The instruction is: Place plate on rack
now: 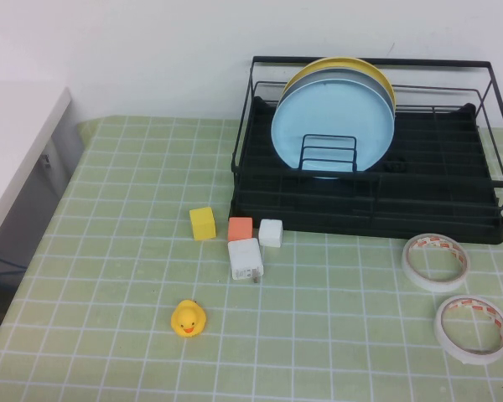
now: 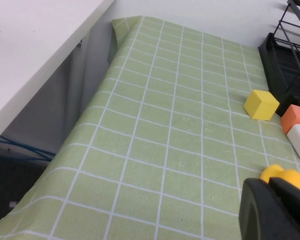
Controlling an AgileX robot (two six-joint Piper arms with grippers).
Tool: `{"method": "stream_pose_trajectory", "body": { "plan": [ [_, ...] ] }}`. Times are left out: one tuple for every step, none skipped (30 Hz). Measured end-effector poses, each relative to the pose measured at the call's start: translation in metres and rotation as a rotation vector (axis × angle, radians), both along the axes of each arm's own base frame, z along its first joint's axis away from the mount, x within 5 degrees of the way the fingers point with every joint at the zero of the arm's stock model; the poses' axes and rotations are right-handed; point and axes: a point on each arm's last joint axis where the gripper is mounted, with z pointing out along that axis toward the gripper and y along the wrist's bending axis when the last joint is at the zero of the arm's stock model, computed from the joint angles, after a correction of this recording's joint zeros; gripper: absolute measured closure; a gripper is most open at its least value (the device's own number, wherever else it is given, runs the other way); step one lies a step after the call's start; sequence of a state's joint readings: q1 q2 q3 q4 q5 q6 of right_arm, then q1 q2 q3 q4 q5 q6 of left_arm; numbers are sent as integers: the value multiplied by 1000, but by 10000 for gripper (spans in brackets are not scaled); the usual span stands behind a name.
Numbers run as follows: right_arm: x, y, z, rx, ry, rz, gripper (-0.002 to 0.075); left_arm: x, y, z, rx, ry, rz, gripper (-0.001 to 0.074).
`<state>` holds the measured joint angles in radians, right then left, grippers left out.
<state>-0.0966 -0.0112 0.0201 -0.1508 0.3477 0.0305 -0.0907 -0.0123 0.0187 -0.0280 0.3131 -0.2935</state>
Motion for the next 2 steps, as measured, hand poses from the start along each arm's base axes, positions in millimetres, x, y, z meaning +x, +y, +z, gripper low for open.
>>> {"method": "stream_pose_trajectory", "body": {
  "plan": [
    [0, 0, 0, 0, 0, 0, 717, 0, 0, 0, 0, 0, 0, 736],
    [0, 0, 0, 0, 0, 0, 717, 0, 0, 0, 0, 0, 0, 736]
  ]
}}
